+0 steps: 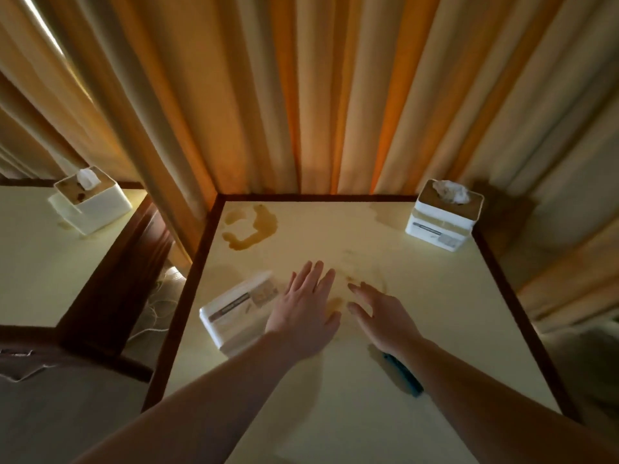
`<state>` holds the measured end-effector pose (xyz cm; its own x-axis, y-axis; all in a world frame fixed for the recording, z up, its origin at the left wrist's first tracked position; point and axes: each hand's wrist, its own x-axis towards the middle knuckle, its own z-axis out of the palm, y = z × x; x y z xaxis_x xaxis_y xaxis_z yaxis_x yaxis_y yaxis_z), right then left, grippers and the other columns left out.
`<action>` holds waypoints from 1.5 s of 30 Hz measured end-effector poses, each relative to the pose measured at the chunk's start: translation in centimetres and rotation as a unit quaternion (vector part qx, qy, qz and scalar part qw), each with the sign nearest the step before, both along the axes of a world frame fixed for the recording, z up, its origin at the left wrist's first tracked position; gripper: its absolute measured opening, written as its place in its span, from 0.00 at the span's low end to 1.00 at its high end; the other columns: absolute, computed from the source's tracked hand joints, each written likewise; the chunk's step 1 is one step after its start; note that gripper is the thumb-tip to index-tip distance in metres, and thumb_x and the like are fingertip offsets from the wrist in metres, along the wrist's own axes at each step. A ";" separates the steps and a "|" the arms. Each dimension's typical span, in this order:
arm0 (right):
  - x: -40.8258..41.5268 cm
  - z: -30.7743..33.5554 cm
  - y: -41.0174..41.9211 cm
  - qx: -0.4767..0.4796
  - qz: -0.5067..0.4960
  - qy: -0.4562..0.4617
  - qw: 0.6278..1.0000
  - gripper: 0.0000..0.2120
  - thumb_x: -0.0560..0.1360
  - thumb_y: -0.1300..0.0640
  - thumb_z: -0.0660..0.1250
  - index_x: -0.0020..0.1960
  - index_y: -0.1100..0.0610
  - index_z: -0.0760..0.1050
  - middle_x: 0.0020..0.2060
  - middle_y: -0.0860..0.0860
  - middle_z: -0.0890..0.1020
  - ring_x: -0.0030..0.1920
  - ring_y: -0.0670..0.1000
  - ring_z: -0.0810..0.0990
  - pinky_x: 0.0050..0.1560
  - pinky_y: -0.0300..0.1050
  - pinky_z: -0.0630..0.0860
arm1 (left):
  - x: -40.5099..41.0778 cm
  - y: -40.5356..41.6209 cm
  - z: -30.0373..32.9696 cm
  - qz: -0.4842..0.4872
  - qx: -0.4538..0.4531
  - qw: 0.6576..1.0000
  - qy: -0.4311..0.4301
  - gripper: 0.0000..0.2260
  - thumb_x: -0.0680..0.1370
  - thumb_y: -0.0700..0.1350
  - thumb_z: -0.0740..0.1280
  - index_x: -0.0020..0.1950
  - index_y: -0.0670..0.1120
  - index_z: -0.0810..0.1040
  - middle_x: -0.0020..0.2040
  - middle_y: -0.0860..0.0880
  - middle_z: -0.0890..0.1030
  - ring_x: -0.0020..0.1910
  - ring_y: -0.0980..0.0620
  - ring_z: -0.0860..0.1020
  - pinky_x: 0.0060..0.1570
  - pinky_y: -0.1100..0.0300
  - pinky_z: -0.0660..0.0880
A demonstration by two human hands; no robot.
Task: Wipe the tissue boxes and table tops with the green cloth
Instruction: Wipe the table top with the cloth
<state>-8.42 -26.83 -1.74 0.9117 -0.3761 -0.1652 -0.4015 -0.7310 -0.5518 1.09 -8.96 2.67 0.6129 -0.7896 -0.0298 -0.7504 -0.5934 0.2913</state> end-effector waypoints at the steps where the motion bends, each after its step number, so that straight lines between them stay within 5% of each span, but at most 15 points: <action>1: -1.5 -0.4 -0.7 -0.005 -0.015 0.015 1.000 0.24 0.85 0.41 0.59 0.80 0.41 0.64 0.81 0.47 0.64 0.80 0.48 0.62 0.77 0.43 0.59 | -0.8 -1.1 -0.5 -0.019 0.002 1.000 0.020 0.32 0.83 0.58 0.57 0.84 0.50 0.50 0.85 0.48 0.48 0.83 0.49 0.42 0.81 0.49 0.43; 5: -6.8 -2.3 -2.6 -0.008 -0.050 0.085 0.995 0.22 0.86 0.42 0.55 0.80 0.42 0.66 0.82 0.44 0.60 0.83 0.47 0.52 0.79 0.45 0.55 | -3.0 -4.4 -3.8 -0.066 0.048 0.992 0.097 0.31 0.84 0.56 0.58 0.84 0.51 0.52 0.84 0.50 0.53 0.83 0.50 0.48 0.80 0.51 0.53; 12: -11.9 -4.8 -3.9 -0.019 -0.081 0.135 0.987 0.24 0.87 0.47 0.55 0.82 0.45 0.62 0.81 0.45 0.64 0.78 0.49 0.63 0.76 0.45 0.65 | -5.8 -7.5 -8.6 -0.154 0.119 0.961 0.198 0.25 0.86 0.52 0.58 0.83 0.49 0.61 0.79 0.50 0.63 0.78 0.49 0.60 0.76 0.55 0.59; 16: -12.2 -5.2 -4.5 -0.038 -0.097 0.116 0.988 0.26 0.83 0.42 0.60 0.79 0.46 0.65 0.73 0.45 0.74 0.70 0.51 0.70 0.69 0.47 0.71 | -6.3 -8.7 -10.0 -0.098 0.081 0.965 0.230 0.18 0.85 0.51 0.61 0.74 0.49 0.74 0.63 0.50 0.74 0.61 0.50 0.74 0.58 0.58 0.70; 20: -12.6 -6.2 -4.5 -0.047 -0.090 0.093 0.990 0.24 0.82 0.39 0.62 0.74 0.48 0.73 0.67 0.46 0.77 0.66 0.51 0.71 0.67 0.44 0.72 | -6.2 -9.2 -10.8 -0.062 0.071 0.970 0.222 0.11 0.83 0.53 0.62 0.58 0.53 0.83 0.50 0.56 0.73 0.48 0.53 0.75 0.48 0.55 0.75; 26: -12.8 -7.3 -5.0 0.009 -0.095 0.028 0.995 0.23 0.82 0.43 0.64 0.73 0.50 0.73 0.65 0.45 0.76 0.66 0.48 0.70 0.68 0.40 0.70 | -7.4 -9.9 -10.8 0.054 0.016 0.965 0.255 0.09 0.77 0.58 0.71 0.50 0.55 0.84 0.51 0.58 0.74 0.45 0.58 0.76 0.40 0.58 0.74; 37: -16.8 -7.0 -6.0 -0.029 -0.086 -0.044 0.995 0.22 0.76 0.41 0.64 0.65 0.51 0.74 0.59 0.46 0.72 0.60 0.47 0.69 0.62 0.46 0.75 | -5.4 -10.7 -10.7 0.068 0.028 0.953 0.293 0.05 0.78 0.46 0.70 0.45 0.51 0.75 0.46 0.48 0.80 0.41 0.48 0.78 0.38 0.55 0.72; 42: -15.0 -6.2 -3.5 -0.106 -0.075 -0.059 0.990 0.21 0.81 0.44 0.60 0.70 0.52 0.75 0.70 0.50 0.75 0.71 0.52 0.70 0.71 0.51 0.73 | -4.8 -11.0 -11.0 0.025 0.024 0.962 0.271 0.07 0.78 0.46 0.72 0.43 0.53 0.75 0.44 0.52 0.80 0.44 0.49 0.78 0.42 0.55 0.76; 45: -13.1 -6.3 -2.4 -0.082 -0.036 0.004 0.996 0.25 0.86 0.46 0.54 0.82 0.52 0.62 0.82 0.49 0.60 0.82 0.50 0.56 0.82 0.47 0.54 | -4.5 -10.7 -11.3 0.022 0.015 0.965 0.261 0.08 0.77 0.47 0.75 0.42 0.51 0.77 0.40 0.52 0.79 0.41 0.50 0.78 0.42 0.54 0.76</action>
<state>-21.53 -29.24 -8.00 0.8801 -0.4635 -0.1031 -0.4604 -0.7799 -0.4240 -3.42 -19.69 -8.64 0.5412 -0.7568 -0.3665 -0.4802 -0.6360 0.6041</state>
